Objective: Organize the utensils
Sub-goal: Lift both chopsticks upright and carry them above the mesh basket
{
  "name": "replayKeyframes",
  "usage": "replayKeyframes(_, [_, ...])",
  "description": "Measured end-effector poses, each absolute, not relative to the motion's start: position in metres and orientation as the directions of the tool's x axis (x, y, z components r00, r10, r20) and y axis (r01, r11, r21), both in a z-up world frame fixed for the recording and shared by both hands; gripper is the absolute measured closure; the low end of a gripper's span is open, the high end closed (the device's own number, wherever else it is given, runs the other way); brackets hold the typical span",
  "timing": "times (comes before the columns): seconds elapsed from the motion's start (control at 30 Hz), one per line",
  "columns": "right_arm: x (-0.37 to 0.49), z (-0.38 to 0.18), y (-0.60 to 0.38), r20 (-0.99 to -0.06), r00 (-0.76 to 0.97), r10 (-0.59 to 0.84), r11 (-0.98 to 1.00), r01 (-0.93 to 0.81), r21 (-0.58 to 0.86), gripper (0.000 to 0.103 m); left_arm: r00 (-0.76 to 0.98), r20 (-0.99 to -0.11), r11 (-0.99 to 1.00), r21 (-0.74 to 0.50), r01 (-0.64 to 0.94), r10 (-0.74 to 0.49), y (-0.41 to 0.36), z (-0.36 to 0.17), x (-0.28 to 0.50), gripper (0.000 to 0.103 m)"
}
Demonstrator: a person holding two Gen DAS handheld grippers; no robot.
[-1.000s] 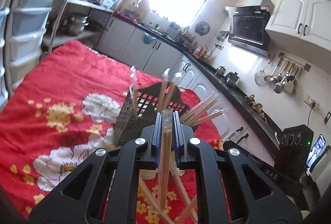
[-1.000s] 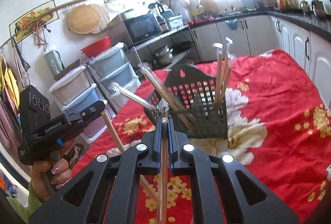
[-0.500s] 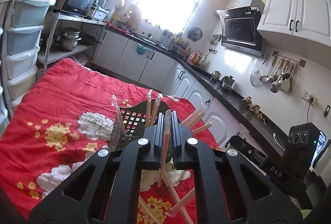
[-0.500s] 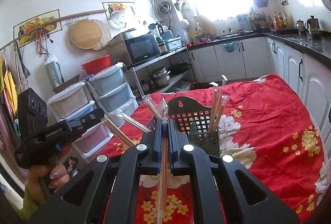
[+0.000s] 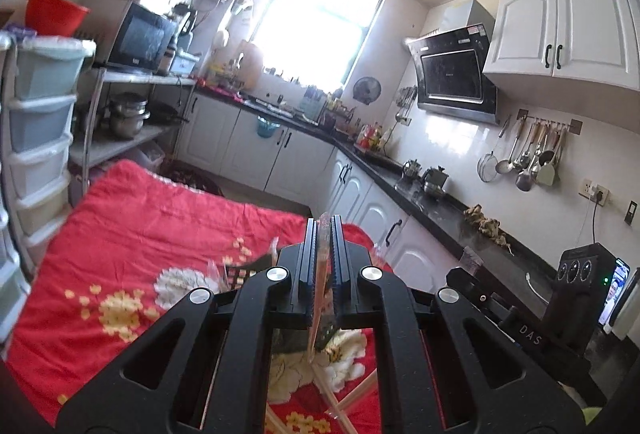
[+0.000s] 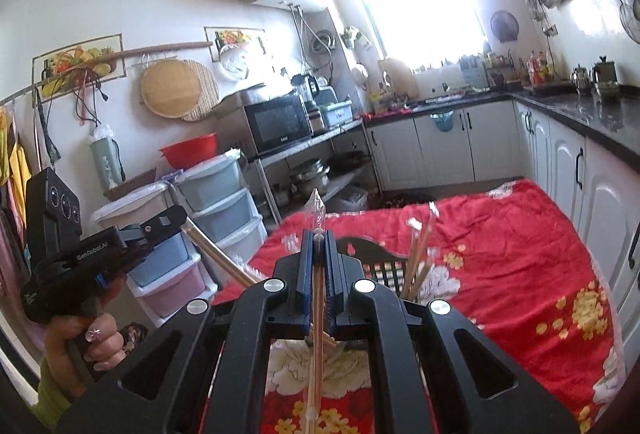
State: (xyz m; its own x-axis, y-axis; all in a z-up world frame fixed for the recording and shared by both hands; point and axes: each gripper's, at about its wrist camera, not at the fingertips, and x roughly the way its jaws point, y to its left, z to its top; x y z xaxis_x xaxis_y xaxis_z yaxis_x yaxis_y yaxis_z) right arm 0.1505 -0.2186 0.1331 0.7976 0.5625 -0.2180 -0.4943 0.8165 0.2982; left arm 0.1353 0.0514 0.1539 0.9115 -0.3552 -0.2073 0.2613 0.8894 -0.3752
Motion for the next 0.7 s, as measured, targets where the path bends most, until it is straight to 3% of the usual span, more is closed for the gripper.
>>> replayKeyframes(0.7, [0.173, 0.181, -0.218, -0.083, 0.863, 0.498, 0.853, -0.47, 0.227, 0.097, 0.951, -0.17, 0.933, -0.299, 0.201, -0.259, 0.067, 0.198, 0.14, 0.1])
